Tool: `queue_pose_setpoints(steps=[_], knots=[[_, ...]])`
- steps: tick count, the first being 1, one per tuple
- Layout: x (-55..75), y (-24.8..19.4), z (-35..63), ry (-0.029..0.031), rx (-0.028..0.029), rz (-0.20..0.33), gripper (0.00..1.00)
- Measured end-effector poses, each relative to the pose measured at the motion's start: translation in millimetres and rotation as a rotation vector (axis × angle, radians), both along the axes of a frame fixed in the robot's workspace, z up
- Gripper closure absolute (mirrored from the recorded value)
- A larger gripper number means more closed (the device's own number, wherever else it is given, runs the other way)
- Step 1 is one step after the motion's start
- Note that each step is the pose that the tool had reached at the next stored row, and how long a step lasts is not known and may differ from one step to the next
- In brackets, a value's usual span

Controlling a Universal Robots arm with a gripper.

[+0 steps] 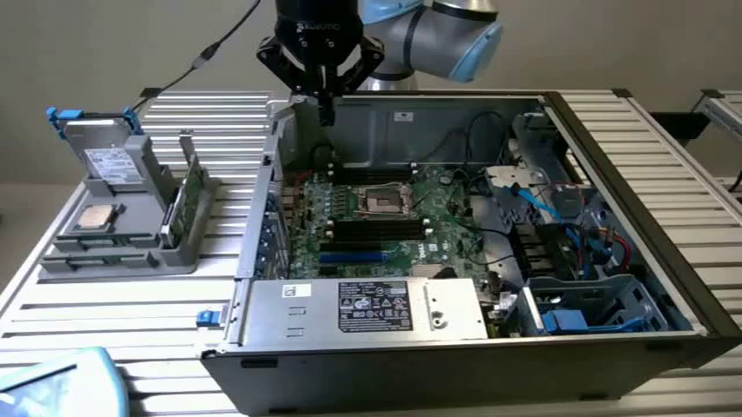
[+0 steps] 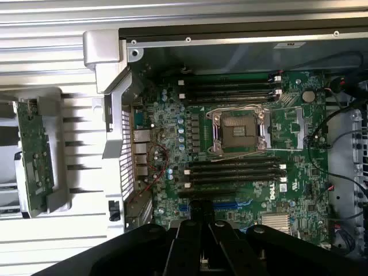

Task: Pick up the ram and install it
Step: 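Reach for the ram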

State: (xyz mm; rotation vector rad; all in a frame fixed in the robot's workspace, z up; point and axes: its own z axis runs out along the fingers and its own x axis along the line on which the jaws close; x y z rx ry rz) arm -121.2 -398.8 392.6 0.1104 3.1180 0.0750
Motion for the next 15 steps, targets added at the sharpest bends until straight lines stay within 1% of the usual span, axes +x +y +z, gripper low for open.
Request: queue_pose_setpoints(steps=[10,15], knots=[[-1.0,0.0,0.1,0.0001,-0.0002,0.000,0.90],[-22.0,0.0,0.0,-0.0002,0.0000,0.000,0.90]])
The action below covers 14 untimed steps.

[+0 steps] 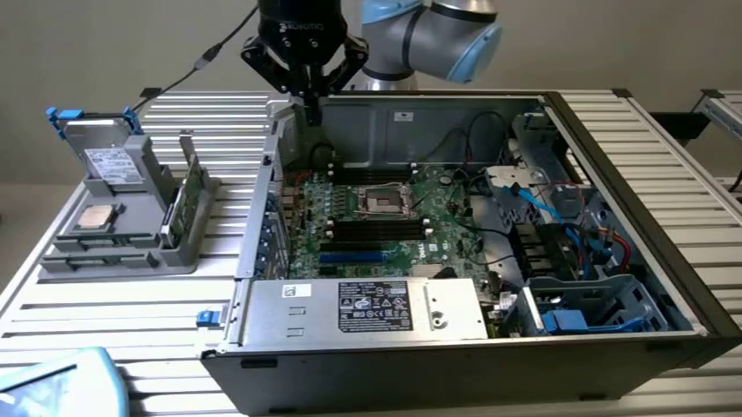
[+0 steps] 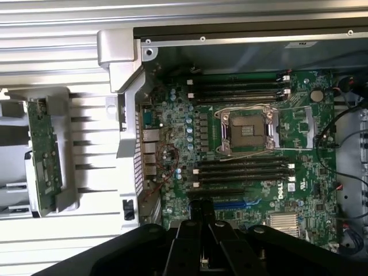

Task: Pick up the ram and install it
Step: 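Reach for the ram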

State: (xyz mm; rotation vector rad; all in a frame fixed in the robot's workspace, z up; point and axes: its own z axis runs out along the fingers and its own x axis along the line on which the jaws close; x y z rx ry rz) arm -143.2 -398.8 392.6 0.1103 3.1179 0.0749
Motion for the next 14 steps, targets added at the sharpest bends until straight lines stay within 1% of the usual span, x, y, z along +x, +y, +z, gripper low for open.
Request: queue_pose_setpoints(steps=[14], knots=[[-63.9,0.0,0.0,0.0000,0.0001,0.000,0.90]])
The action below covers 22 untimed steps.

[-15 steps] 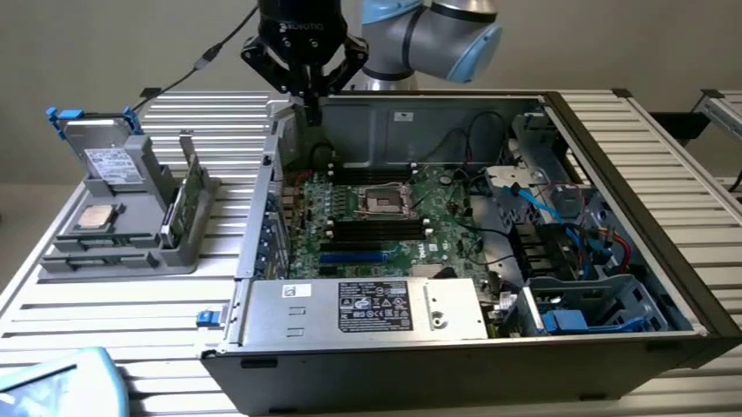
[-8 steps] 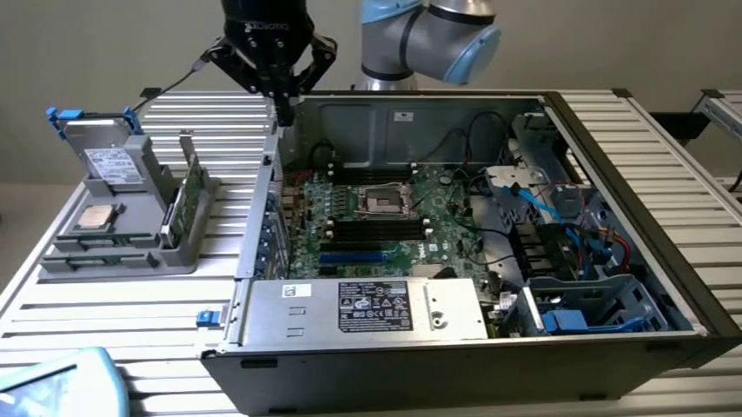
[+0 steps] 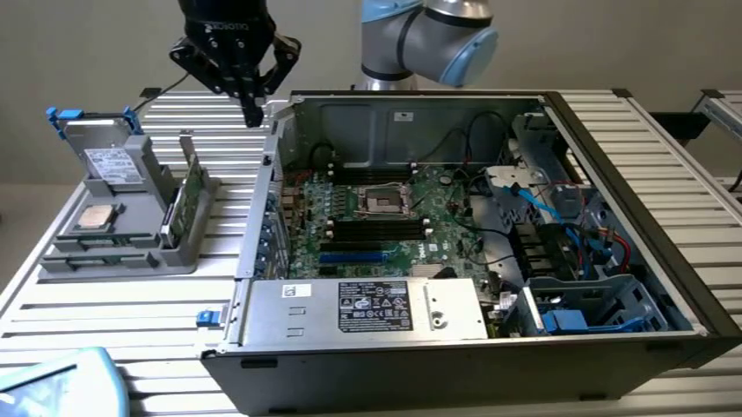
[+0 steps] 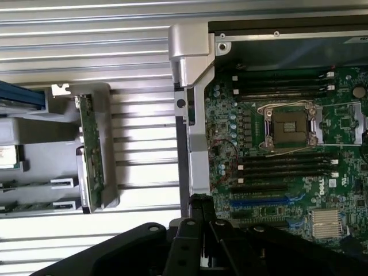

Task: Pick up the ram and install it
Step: 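Reach for the ram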

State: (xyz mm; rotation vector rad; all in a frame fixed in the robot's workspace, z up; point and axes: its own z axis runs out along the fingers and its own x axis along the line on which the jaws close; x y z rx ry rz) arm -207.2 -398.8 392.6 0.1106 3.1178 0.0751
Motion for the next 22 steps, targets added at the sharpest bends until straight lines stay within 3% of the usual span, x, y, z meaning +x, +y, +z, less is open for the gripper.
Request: queue_pose_setpoints(steps=[4,15,22], knots=[[-18.2,0.0,-0.1,-0.0004,0.0000,0.000,0.90],[-68.0,-0.1,-0.2,-0.0096,-0.0001,0.000,0.90],[-100.0,-3.6,-1.8,-0.0100,-0.0001,0.000,0.90]])
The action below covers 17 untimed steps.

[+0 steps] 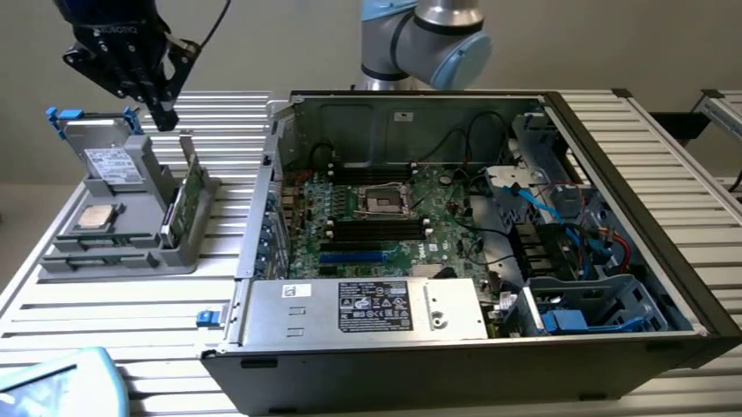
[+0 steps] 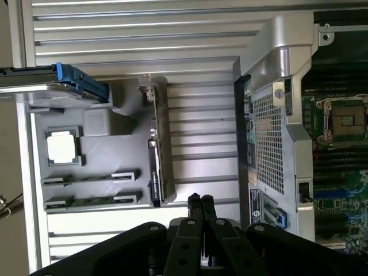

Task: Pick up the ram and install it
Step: 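Reach for the ram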

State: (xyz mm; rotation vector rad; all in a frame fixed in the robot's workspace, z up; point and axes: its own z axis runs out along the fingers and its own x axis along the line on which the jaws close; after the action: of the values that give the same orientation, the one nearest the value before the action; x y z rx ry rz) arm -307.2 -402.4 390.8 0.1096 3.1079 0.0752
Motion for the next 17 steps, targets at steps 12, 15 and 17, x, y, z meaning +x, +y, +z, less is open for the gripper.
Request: queue_pose_setpoints(steps=[12,15,17], knots=[[-45.6,-3.8,-11.5,0.0678,0.0001,0.000,0.90],[-57.7,-6.0,-16.3,0.0757,0.0000,0.000,0.90],[-65.4,-7.7,-19.4,0.0808,0.0001,0.000,0.90]])
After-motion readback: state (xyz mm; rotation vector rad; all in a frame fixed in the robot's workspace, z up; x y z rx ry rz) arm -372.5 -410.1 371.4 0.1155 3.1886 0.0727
